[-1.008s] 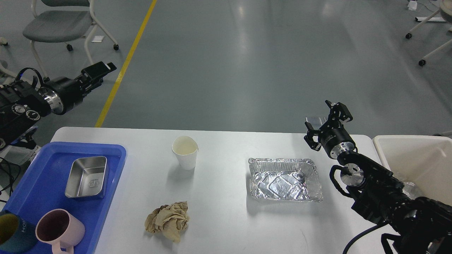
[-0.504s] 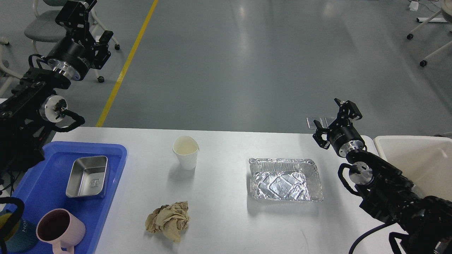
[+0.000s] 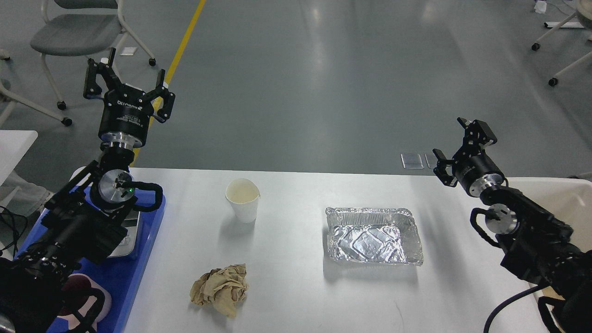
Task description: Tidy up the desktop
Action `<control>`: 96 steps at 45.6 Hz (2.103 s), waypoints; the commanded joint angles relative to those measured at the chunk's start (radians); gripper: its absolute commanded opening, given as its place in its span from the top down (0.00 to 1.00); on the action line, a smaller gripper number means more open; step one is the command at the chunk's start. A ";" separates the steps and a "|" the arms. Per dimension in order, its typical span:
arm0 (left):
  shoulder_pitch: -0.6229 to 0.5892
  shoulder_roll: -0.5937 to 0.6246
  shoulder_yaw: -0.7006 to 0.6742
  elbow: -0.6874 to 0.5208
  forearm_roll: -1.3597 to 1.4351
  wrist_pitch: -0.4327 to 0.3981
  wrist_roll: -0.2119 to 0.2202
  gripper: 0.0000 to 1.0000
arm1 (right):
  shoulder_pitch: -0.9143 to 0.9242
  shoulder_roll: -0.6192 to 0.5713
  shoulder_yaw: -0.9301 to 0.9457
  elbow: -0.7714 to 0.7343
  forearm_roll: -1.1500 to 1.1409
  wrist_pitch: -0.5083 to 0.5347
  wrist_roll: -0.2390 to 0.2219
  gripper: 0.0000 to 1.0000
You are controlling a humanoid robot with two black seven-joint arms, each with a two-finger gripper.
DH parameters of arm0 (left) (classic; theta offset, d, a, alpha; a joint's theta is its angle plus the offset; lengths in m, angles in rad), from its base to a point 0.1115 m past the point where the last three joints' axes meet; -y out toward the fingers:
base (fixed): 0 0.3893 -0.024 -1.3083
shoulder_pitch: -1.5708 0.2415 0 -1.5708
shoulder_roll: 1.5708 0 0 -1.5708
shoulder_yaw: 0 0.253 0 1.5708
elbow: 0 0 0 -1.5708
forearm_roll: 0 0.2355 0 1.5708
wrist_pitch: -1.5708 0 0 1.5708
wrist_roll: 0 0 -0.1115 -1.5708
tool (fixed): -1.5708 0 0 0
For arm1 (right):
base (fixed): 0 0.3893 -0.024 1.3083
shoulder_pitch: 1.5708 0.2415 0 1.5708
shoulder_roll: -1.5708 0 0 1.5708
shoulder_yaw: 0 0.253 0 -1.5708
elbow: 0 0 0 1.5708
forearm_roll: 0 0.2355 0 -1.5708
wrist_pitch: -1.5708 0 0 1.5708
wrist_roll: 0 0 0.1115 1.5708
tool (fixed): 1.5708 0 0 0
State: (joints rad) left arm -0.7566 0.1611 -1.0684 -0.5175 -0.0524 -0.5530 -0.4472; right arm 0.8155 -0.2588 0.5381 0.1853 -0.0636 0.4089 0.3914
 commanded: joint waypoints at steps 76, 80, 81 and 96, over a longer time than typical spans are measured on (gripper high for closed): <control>0.028 0.011 -0.087 -0.013 -0.110 -0.047 0.157 0.03 | 0.312 -1.329 -0.279 1.298 -1.144 0.294 0.188 0.00; 0.029 0.014 -0.087 -0.013 -0.109 -0.047 0.157 0.03 | 0.291 -1.243 -0.293 1.281 -1.177 0.283 0.185 0.00; 0.031 0.017 -0.087 -0.013 -0.109 -0.047 0.157 0.03 | 0.280 -1.226 -0.294 1.274 -1.185 0.274 0.185 0.00; 0.033 0.034 -0.079 -0.013 -0.109 -0.044 0.159 0.03 | 0.215 -0.883 -0.385 1.024 -1.243 0.217 0.120 0.00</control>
State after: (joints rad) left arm -0.7241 0.1932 -1.1491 -0.5309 -0.1610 -0.5977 -0.2898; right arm 1.0272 -1.2400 0.2076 1.2868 -1.3002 0.6450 0.5344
